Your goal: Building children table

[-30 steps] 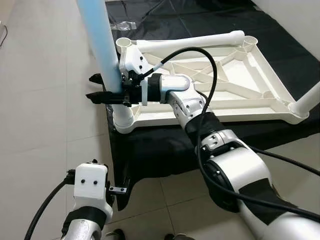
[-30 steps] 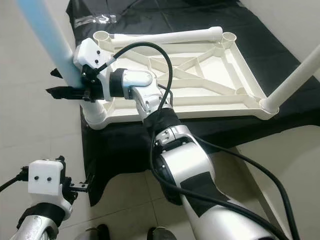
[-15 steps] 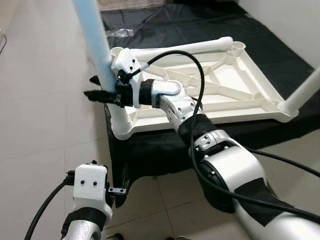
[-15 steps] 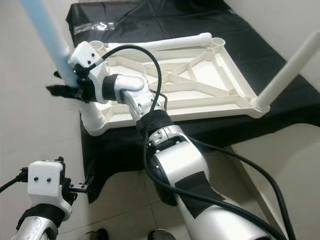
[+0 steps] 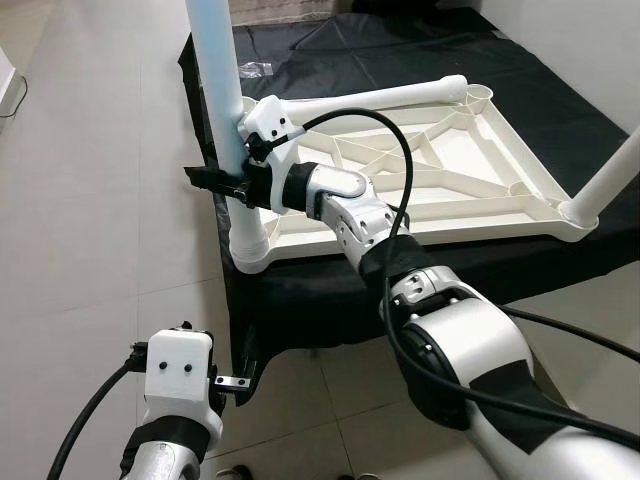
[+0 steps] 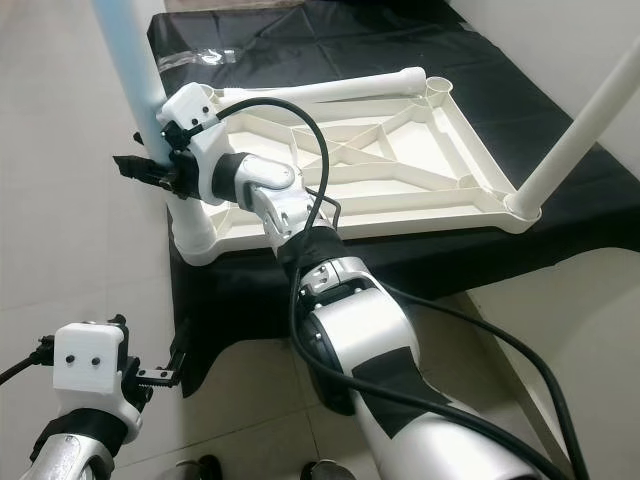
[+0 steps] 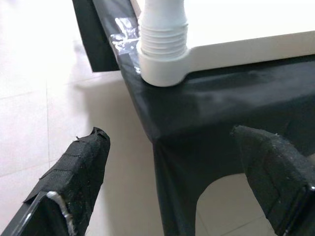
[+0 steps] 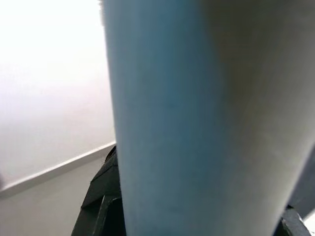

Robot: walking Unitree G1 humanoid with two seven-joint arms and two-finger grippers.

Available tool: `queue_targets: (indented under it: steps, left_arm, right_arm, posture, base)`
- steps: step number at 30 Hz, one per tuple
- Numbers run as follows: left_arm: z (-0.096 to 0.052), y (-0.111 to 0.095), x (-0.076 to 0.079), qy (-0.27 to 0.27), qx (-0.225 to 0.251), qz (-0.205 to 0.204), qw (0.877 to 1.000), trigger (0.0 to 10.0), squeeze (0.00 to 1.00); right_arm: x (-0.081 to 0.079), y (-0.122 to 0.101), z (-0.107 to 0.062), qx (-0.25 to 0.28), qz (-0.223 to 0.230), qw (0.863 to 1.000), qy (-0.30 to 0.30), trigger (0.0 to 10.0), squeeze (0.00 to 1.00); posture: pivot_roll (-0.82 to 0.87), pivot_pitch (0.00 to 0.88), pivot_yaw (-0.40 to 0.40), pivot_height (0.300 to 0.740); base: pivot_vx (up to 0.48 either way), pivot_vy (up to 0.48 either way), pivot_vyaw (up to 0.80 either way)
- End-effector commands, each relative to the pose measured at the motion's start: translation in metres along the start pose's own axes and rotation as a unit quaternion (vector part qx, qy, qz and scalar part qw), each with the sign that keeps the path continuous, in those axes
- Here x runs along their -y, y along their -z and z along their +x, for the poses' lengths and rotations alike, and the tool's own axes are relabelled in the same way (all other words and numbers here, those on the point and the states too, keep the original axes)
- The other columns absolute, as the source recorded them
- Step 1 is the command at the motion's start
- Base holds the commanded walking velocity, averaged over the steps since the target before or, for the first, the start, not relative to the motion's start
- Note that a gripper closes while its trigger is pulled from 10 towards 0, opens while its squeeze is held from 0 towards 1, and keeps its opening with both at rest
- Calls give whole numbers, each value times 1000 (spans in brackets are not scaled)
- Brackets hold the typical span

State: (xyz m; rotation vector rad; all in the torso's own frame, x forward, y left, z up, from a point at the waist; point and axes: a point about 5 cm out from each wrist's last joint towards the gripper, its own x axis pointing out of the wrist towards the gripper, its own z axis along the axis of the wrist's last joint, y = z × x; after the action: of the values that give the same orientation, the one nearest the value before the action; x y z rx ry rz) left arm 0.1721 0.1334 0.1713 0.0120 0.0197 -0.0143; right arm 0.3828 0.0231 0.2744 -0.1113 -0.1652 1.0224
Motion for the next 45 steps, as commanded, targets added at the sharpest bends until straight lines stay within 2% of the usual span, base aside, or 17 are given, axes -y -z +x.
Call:
queue_targets:
  steps: [1, 2, 3, 5, 8, 11, 13, 14, 17, 27, 30, 35, 41, 42, 43, 44, 45]
  left_arm:
    - [-2, 3, -2, -1, -7, 4, 1000, 10000, 0]
    - [-1, 3, -2, -1, -6, 5, 1000, 10000, 0]
    - [-1, 3, -2, -1, -6, 5, 1000, 10000, 0]
    - [0, 2, -2, 0, -5, 6, 1000, 10000, 0]
    - [1, 2, -3, 0, -4, 7, 1000, 10000, 0]
    - [1, 2, -3, 0, -4, 8, 1000, 10000, 0]
    - [2, 2, -4, -1, -4, 9, 1000, 10000, 0]
    - [2, 2, -4, -1, -4, 9, 1000, 10000, 0]
    - [2, 1, -3, -1, -2, 8, 1000, 10000, 0]
    - [3, 0, 1, 2, -1, 2, 1000, 10000, 0]
    - [2, 0, 2, 4, -2, 1, 1000, 10000, 0]
    - [1, 2, 3, 6, -5, -1, 1000, 10000, 0]
    - [3, 2, 5, 8, -4, -2, 1000, 10000, 0]
    - [3, 3, 5, 8, -4, -2, 1000, 10000, 0]
    - [4, 3, 5, 9, -4, -3, 1000, 10000, 0]
    - [4, 2, 6, 12, -2, -3, 1000, 10000, 0]
    - [4, 1, 7, 15, 0, -4, 1000, 10000, 0]
  right_arm:
    - [3, 79, -26, -137, 94, 983, 81, 10000, 0]
    - [14, 76, -28, -126, 92, 971, 179, 10000, 0]
    - [14, 76, -28, -126, 92, 971, 179, 10000, 0]
    - [32, 71, -37, -103, 83, 937, 323, 10000, 0]
    - [38, 68, -43, -90, 68, 906, 407, 10000, 0]
    - [40, 68, -45, -89, 68, 893, 435, 10000, 0]
    - [40, 68, -50, -82, 83, 842, 527, 10000, 0]
    - [40, 68, -50, -82, 83, 842, 527, 10000, 0]
    - [33, 71, -57, -107, 82, 749, 648, 10000, 0]
    - [11, 64, -48, -106, 93, 668, 730, 10000, 0]
    - [9, 61, -47, -106, 90, 661, 737, 10000, 0]
    - [13, 57, -46, -96, 75, 679, 724, 10000, 0]
    - [19, 59, -51, -94, 67, 682, 722, 10000, 0]
    - [19, 59, -51, -94, 68, 683, 721, 10000, 627]
    - [19, 60, -51, -95, 70, 683, 721, 10000, 627]
    - [20, 60, -50, -94, 71, 691, 713, 10000, 1000]
    - [19, 59, -49, -92, 74, 698, 706, 10000, 1000]
  posture:
    - [113, 279, -95, 740]
    - [112, 281, -95, 740]
    - [112, 281, -95, 740]
    - [110, 281, -93, 740]
    - [111, 281, -92, 740]
    - [111, 281, -92, 740]
    - [114, 281, -91, 740]
    - [114, 281, -91, 740]
    - [115, 282, -92, 740]
    - [137, 285, -90, 740]
    - [137, 281, -92, 740]
    - [126, 275, -92, 740]
    - [123, 271, -91, 740]
    - [122, 267, -91, 740]
    - [122, 267, -91, 740]
    - [122, 267, -91, 740]
    - [122, 267, -91, 740]
  base:
    - [0, 0, 0]
    - [0, 0, 0]
    - [0, 0, 0]
    - [0, 0, 0]
    - [0, 0, 0]
    - [0, 0, 0]
    - [0, 0, 0]
    - [0, 0, 0]
    - [0, 0, 0]
    - [0, 0, 0]
    - [0, 0, 0]
    - [0, 0, 0]
    - [0, 0, 0]
    - [0, 0, 0]
    - [0, 0, 0]
    - [0, 0, 0]
    - [0, 0, 0]
